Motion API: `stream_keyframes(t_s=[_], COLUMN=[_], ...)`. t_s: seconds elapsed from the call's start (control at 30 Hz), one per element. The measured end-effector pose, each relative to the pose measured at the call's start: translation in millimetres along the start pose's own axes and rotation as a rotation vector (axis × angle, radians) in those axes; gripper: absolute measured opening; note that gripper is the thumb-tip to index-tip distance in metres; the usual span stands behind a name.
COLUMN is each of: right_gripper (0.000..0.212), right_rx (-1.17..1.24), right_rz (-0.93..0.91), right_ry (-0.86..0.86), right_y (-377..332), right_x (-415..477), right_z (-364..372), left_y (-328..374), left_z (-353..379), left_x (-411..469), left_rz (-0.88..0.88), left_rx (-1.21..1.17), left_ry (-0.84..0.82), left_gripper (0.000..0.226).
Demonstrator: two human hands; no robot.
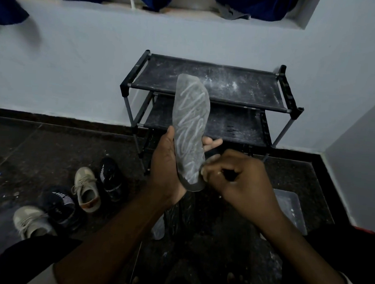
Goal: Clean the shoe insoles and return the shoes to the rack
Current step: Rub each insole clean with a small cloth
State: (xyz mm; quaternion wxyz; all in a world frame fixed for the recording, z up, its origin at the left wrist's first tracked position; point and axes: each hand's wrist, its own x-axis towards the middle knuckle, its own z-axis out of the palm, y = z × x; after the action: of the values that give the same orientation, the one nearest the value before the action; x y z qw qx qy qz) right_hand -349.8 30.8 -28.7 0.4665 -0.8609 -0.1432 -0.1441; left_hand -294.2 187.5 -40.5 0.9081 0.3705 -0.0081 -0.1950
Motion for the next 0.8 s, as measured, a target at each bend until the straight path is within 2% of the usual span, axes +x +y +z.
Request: stream_keyframes(t_s=[0.07,0.17,0.23,0.3,0.37,0.47,0.53,0.67,0.8], right_gripper=[0.012,0.012,0.012,0.013,0.014,0.014,0.013,0.011,0.014], right_rx=[-0.026,-0.09,-0.032,0.033,-0.012,-0.068,-0.011,0.068,0.042], right_rz=[-0.004,-0.038,0.005,0.039,0.018,-0.029,0.017,0.083,0.061], right_ry=[0.056,-0.092,-0.13,-0.012,0.065,-0.104,-0.167,0.022,-0.14], right_y=[0,-2,-2,1,0,-4,-4,-2,-9], right_x=[2,-3,-3,0,2,-3,-2,5,-3], right_z=[1,10,7,3,3,13,10,4,18], left_y=[-1,-1,-1,-1,-1,-1,-1,0,0], left_z=[0,0,1,2,1,-1,-2,-1,-2], left_x=[-1,-1,-2,-2,-2,-1,-2,-5,-3], left_rz=[0.0,0.024,0.021,0.006,0.0,0.002,0.003,0.011,0.021], left_rx=[0.013,0.014,0.001,-0.007,-0.013,-0.022,-0.017,0.007,-0.005], left_ry=[-0.006,0.003,0.002,-0.006,-0.013,-0.016,-0.006,-0.04,-0.035], left_gripper=[0.071,0.07,0.069,0.069,0.07,0.074,0.072,0.071,0.069])
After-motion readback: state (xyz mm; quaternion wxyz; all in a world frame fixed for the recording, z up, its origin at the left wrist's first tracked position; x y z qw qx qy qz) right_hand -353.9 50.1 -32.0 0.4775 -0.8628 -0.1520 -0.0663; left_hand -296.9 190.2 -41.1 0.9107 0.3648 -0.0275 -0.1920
